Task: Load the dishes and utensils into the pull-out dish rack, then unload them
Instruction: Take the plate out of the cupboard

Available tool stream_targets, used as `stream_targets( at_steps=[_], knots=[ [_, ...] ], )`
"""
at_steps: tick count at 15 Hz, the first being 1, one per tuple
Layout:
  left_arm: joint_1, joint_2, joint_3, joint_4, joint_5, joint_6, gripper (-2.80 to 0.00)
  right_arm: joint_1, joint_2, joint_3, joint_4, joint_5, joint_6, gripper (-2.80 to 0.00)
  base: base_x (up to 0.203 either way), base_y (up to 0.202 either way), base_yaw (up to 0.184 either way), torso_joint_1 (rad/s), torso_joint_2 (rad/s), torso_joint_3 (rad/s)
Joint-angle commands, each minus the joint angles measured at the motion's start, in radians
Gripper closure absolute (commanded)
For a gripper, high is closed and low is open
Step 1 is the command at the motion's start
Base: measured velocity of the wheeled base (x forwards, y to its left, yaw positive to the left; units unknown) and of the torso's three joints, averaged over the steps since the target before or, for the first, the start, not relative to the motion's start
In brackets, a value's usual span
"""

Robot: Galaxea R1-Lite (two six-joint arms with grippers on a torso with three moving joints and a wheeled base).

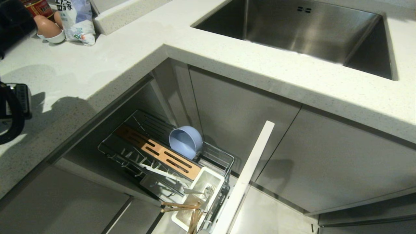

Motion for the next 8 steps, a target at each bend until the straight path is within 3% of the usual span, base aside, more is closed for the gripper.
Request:
stream_targets(
  at_steps=[1,8],
  knots=[
    [0.006,0.01,0.0,0.009,0.008,-0.004,0.0,0.0,0.0,0.001,0.0,0.0,0.0,0.0,0.0,0.0,0.0,0.0,0.0,0.0],
    [0.004,-0.064,-0.019,0.01,0.033,-0.004,0.0,0.0,0.0,0.0,0.0,0.0,0.0,0.0,0.0,0.0,0.0,0.0,0.0,0.0]
  ],
)
